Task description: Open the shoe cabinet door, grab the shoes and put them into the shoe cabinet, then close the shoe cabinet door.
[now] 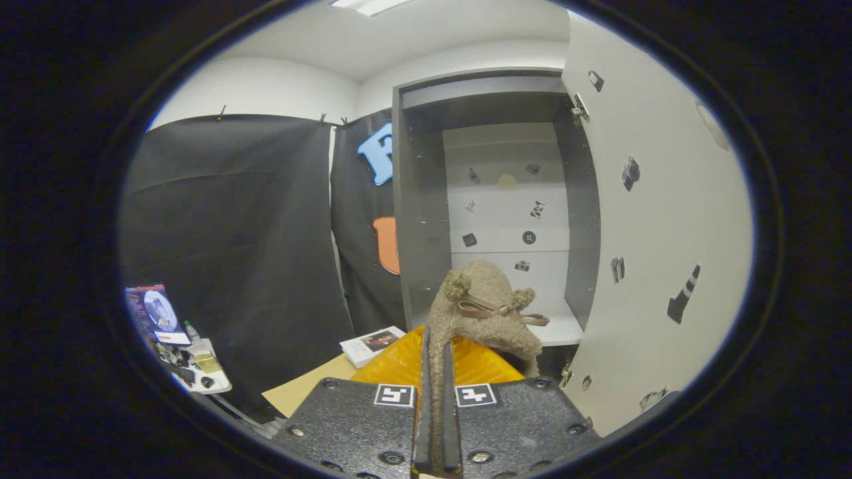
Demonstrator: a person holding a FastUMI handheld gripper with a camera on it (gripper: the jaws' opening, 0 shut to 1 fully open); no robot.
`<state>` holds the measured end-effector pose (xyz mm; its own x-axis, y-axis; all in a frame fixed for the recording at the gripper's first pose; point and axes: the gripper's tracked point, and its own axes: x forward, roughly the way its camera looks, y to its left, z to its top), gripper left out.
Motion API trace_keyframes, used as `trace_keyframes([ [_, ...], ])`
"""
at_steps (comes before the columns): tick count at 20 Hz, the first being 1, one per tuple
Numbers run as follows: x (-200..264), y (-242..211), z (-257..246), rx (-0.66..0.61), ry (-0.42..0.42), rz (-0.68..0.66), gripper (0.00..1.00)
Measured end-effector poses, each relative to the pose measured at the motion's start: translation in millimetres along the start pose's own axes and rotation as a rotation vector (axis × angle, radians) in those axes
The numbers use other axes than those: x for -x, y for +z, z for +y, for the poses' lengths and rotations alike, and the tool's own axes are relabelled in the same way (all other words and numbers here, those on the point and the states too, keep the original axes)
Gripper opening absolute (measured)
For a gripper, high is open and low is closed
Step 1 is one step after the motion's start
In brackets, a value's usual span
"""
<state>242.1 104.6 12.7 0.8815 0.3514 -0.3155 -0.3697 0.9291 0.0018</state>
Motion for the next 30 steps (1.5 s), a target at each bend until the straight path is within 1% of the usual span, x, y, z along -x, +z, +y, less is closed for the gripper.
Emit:
trace_keyframes([
  [4, -34.1, 30.0, -4.0, 0.036, -0.054, 0.041, 0.10],
  [7, -73.4, 29.4, -23.6, 0.072, -0.158, 0.084, 0.09],
  [8, -81.4, 25.3, -28.2, 0.082, -0.183, 0.103, 0.10],
  [13, -165.5, -1.3, -56.2, 0.085, -0.258, 0.211, 0.10],
  [16, -213.4, -20.5, -92.4, 0.085, -0.330, 0.254, 0.10],
  [18, -242.2, -34.7, -117.3, 0.062, -0.374, 0.301, 0.09],
  [19, -257.9, -40.4, -127.8, 0.040, -0.379, 0.317, 0.09],
  [21, -280.1, -50.5, -148.0, 0.025, -0.361, 0.349, 0.09],
  [25, -310.3, -47.4, -177.8, 0.003, -0.378, 0.347, 0.10],
  [26, -318.0, -44.1, -183.4, 0.020, -0.386, 0.337, 0.10],
  [28, -332.8, -34.0, -189.3, 0.095, -0.386, 0.299, 0.10],
  [30, -338.6, -30.8, -193.7, 0.138, -0.396, 0.280, 0.13],
])
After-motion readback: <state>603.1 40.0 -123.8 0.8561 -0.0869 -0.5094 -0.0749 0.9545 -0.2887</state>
